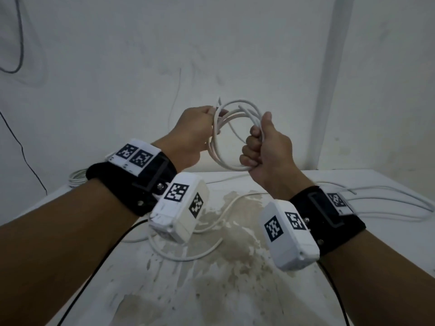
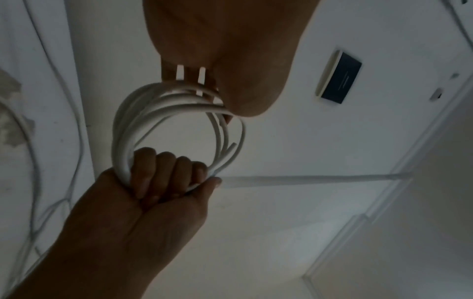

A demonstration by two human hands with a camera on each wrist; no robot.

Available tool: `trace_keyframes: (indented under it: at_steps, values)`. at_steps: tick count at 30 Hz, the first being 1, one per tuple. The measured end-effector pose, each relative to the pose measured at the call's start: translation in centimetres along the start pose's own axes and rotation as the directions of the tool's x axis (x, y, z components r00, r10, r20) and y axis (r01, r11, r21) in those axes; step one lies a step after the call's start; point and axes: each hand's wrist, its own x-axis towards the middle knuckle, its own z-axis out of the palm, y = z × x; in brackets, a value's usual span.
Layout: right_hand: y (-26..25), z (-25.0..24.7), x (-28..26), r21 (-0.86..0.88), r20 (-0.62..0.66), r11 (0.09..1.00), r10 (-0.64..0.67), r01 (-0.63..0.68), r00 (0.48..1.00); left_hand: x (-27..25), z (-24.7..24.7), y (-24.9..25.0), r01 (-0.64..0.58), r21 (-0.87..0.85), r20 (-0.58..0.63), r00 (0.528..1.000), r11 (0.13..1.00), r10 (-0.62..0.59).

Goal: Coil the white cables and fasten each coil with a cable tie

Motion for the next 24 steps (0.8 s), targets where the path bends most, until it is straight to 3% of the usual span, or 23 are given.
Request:
trace_keyframes:
  at_steps: [3,9,13,16,21,24]
  values:
    - [0.6,0.1,0.3,-0.013,-0.035,1.0,0.008,-0.008,0.999,-0.2,-0.8,0.3,-0.008,-0.051,0.054,0.998,0.999,0.011]
    - [1.3,1.0,0.2,-0.004,0.001,1.0,0.027,-0.027,1.0,0.8,-1.7,-1.2,-0.274,0.233,0.096,0.961,0.933,0.258]
    - [1.5,0.8,0.3,-0.033,0.09,0.997,0.068,-0.065,0.994,1.0,-2.9,-0.6,-0.278,0.215,0.189,0.952,0.936,0.24]
    - [1.5,1.0,0.2,-0.07,0.125,0.995,0.078,-0.07,0.989,1.1,-3.1,0.0,-0.268,0.239,0.186,0.956,0.933,0.227]
    - [1.8,1.7,0.0,-0.122,0.121,0.991,0.072,-0.057,0.99,1.0,-3.7,0.7,-0.24,0.196,0.229,0.954,0.951,0.194]
    - [2.2,2.2,-0.2,-0.167,0.098,0.985,0.046,-0.029,0.994,0.9,-3.4,0.4,-0.318,0.335,0.254,0.937,0.887,0.239]
